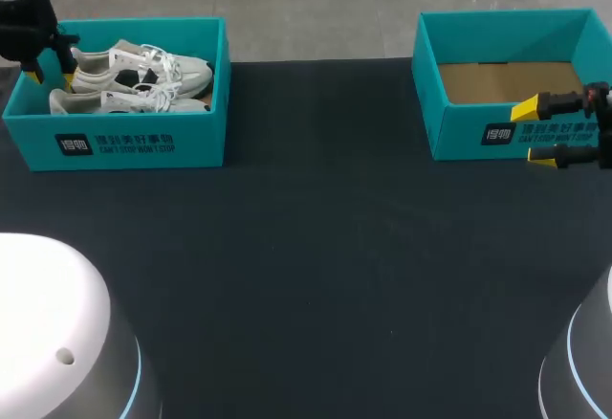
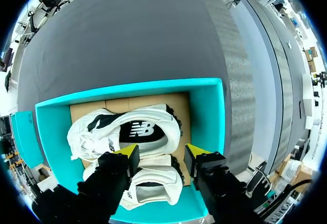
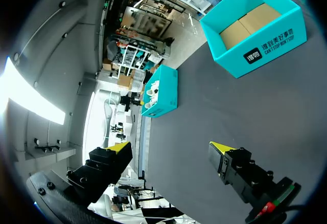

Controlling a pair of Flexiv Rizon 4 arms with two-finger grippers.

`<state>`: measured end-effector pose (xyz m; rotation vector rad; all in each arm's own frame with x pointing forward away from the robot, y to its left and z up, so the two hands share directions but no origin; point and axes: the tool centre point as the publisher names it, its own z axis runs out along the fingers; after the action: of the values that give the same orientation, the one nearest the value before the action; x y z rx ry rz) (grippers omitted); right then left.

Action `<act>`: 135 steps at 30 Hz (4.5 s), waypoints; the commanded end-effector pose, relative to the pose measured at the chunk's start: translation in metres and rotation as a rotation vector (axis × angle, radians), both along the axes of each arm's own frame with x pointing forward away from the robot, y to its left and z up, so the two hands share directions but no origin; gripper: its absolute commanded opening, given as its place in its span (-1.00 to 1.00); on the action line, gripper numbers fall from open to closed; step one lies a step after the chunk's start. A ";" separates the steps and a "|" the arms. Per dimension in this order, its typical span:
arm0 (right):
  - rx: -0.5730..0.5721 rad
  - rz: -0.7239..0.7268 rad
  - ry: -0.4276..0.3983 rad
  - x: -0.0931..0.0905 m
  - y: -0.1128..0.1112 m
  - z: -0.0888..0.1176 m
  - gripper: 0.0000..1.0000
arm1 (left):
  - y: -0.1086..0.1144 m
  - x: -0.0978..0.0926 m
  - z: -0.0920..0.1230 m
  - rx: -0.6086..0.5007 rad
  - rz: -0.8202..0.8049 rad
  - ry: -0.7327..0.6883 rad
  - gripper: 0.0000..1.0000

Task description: Take the shoe out of the shoebox, open the shoe tongue, remove and reinsert the insole, then place the shoe into the shoebox

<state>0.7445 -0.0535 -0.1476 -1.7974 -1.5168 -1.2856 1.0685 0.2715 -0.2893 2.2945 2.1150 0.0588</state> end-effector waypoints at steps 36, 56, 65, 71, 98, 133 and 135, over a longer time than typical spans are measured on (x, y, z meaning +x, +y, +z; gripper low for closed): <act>-0.004 -0.002 0.002 -0.001 0.000 0.000 1.00 | 0.025 -0.002 -0.056 0.011 -0.078 0.017 -0.04; -0.004 -0.002 0.002 -0.001 0.000 0.000 1.00 | 0.018 0.003 -0.085 -0.017 -0.108 0.027 -0.04; -0.004 -0.002 0.002 -0.001 0.000 0.000 1.00 | 0.018 0.008 -0.102 0.002 -0.094 0.050 -0.04; -0.004 -0.002 0.002 -0.001 0.000 0.000 1.00 | 0.017 0.007 -0.106 0.007 -0.098 0.066 -0.67; -0.004 -0.002 0.002 -0.001 0.000 0.000 1.00 | 0.031 0.006 0.018 0.030 -0.063 0.049 -1.00; -0.004 -0.002 0.002 -0.001 0.000 0.000 1.00 | 0.038 0.014 0.099 0.039 -0.058 -0.011 -1.00; -0.004 -0.002 0.002 -0.001 0.000 0.000 1.00 | 0.038 0.014 0.099 0.039 -0.058 -0.011 -1.00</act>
<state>0.7445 -0.0535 -0.1476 -1.7974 -1.5168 -1.2856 1.0848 0.3090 -0.1921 2.3700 2.0607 0.1092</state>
